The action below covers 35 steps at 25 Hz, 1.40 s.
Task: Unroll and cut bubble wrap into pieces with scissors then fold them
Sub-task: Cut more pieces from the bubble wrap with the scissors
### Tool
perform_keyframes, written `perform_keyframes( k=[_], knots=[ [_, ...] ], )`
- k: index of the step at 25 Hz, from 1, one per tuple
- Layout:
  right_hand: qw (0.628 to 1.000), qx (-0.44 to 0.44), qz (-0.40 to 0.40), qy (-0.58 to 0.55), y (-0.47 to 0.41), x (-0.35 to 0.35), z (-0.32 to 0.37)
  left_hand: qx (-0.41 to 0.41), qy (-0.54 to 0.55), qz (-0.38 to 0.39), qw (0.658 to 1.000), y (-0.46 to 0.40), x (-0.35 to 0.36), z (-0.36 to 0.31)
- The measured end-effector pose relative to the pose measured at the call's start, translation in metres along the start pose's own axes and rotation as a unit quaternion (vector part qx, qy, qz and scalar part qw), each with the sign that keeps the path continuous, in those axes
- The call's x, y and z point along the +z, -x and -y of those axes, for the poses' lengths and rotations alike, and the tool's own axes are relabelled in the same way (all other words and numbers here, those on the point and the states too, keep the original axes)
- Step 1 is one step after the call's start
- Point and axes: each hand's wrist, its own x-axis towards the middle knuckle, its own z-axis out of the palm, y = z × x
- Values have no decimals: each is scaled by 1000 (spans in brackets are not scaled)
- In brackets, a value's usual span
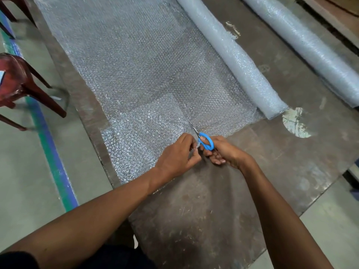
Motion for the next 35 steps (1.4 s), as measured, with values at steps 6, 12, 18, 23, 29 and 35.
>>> perform_keyframes(
  k=[6, 12, 18, 23, 29, 35],
  knots=[
    [997, 52, 17, -45, -4, 2, 9, -1, 6, -3, 1000, 3, -1, -2],
    [999, 32, -3, -35, -14, 7, 28, 10, 14, -16, 1000, 2, -3, -3],
    [1000, -12, -15, 11, -11, 13, 30, 4, 21, -9, 1000, 4, -2, -4],
    [999, -16, -5, 46, -9, 13, 39, 2, 35, -12, 999, 3, -4, -1],
    [1000, 11, -16, 20, -15, 18, 55, 3, 51, -14, 999, 5, -7, -6],
    [999, -18, -18, 38, -31, 17, 58, -13, 63, 15, 998, 9, -4, -5]
  ],
)
